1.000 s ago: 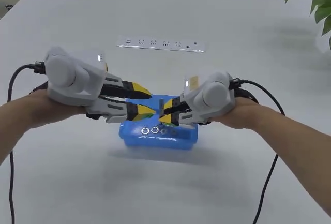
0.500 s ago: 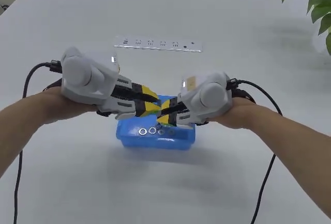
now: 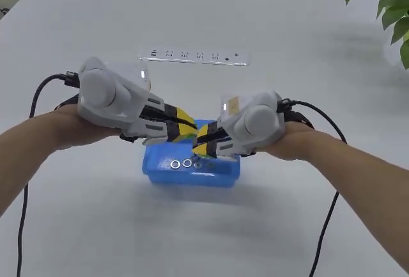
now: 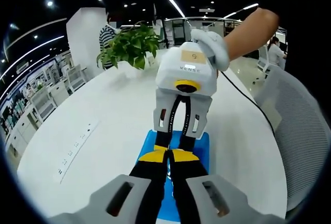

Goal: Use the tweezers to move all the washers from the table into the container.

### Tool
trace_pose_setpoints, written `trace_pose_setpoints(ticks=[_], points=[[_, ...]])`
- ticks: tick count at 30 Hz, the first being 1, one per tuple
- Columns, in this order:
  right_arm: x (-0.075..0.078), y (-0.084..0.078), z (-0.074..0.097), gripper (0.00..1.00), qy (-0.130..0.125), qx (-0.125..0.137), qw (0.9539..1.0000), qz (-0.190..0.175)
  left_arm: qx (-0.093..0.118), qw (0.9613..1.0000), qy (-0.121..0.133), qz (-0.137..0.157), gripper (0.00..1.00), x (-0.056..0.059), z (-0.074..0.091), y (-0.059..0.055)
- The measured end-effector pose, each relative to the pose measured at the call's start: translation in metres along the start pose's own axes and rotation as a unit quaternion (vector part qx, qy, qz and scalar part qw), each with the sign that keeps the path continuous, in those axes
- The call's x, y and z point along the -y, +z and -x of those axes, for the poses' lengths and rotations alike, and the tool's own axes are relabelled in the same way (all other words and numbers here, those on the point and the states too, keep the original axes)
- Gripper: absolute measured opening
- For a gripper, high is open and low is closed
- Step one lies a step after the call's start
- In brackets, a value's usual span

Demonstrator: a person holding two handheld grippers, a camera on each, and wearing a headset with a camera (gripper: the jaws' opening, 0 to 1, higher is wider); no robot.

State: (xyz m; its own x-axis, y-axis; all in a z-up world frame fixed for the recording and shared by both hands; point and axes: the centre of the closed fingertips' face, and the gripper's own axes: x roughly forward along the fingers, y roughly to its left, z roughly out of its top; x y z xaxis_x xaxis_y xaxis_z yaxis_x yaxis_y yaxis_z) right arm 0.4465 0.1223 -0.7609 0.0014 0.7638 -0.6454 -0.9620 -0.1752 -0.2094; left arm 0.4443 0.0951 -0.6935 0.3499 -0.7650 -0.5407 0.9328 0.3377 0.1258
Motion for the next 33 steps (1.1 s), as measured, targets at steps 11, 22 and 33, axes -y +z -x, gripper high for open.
trace_pose_setpoints(ticks=[11, 22, 33], points=[[0.0, 0.005, 0.006, 0.11, -0.003, 0.005, 1.0, -0.007, 0.0, 0.9999, -0.01, -0.008, 0.05, 0.002, 0.003, 0.006], [-0.009, 0.015, 0.011, 0.12, -0.004, 0.016, 0.9997, -0.015, -0.002, 0.9998, -0.019, -0.01, 0.05, 0.01, 0.011, 0.015], [-0.018, 0.03, 0.021, 0.12, -0.013, 0.031, 0.9992, -0.023, 0.001, 0.9996, -0.025, -0.015, 0.05, 0.021, 0.023, 0.028]])
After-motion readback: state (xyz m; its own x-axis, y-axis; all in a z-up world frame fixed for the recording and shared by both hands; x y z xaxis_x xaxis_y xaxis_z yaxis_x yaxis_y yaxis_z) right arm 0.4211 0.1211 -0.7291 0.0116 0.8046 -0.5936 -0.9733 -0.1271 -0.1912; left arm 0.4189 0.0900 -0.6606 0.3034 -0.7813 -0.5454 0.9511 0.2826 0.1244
